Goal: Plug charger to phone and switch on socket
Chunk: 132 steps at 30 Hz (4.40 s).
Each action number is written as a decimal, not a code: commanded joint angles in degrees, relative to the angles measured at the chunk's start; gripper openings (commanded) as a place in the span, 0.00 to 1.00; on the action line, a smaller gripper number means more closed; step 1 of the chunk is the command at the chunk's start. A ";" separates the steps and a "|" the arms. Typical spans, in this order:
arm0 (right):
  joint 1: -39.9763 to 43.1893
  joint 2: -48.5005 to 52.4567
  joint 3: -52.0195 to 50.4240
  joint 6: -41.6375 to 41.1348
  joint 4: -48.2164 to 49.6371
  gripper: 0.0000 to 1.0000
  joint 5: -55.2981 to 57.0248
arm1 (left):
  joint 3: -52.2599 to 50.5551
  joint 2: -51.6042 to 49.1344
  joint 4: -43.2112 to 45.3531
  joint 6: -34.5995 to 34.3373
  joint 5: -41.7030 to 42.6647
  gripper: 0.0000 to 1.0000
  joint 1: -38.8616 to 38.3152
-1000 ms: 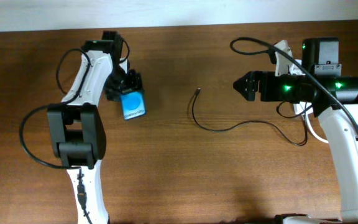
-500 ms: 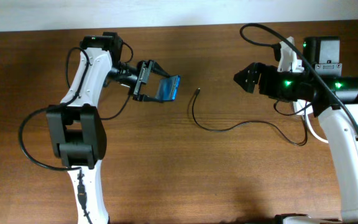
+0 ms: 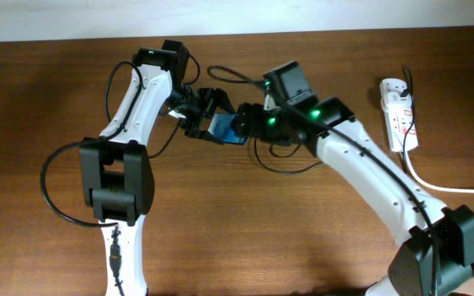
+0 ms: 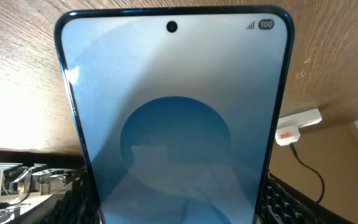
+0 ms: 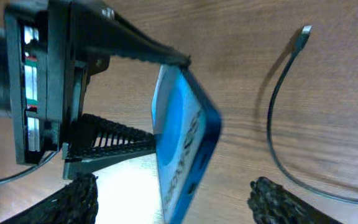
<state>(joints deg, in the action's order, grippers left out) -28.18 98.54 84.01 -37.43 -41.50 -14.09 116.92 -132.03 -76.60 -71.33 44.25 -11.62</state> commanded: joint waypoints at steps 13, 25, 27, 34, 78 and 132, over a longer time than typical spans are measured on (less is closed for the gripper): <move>-2.60 7.06 0.55 -4.85 8.09 0.38 6.82 | 1.11 0.04 -1.01 0.22 7.41 0.00 -1.14; -2.60 7.06 0.55 -4.85 6.78 0.11 5.75 | 1.11 0.04 -0.98 0.20 7.37 0.00 -1.14; -2.60 7.06 0.55 -4.85 6.78 0.04 5.75 | 1.11 0.04 -0.98 0.20 7.39 0.00 -1.09; 3.19 2.78 0.57 -4.42 4.17 0.04 5.75 | 1.11 0.04 1.03 5.03 7.41 0.18 -1.03; 1.55 5.29 0.17 -48.87 44.04 0.04 13.27 | 1.09 0.04 89.53 -15.67 20.83 0.32 2.40; 8.22 26.73 0.17 -8.55 18.25 0.38 0.13 | 1.09 -0.46 26.36 33.66 32.41 0.00 16.55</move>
<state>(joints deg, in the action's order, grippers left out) -19.81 123.28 84.40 -45.52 -24.16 -15.20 117.64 -132.88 -50.17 -38.57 75.16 4.89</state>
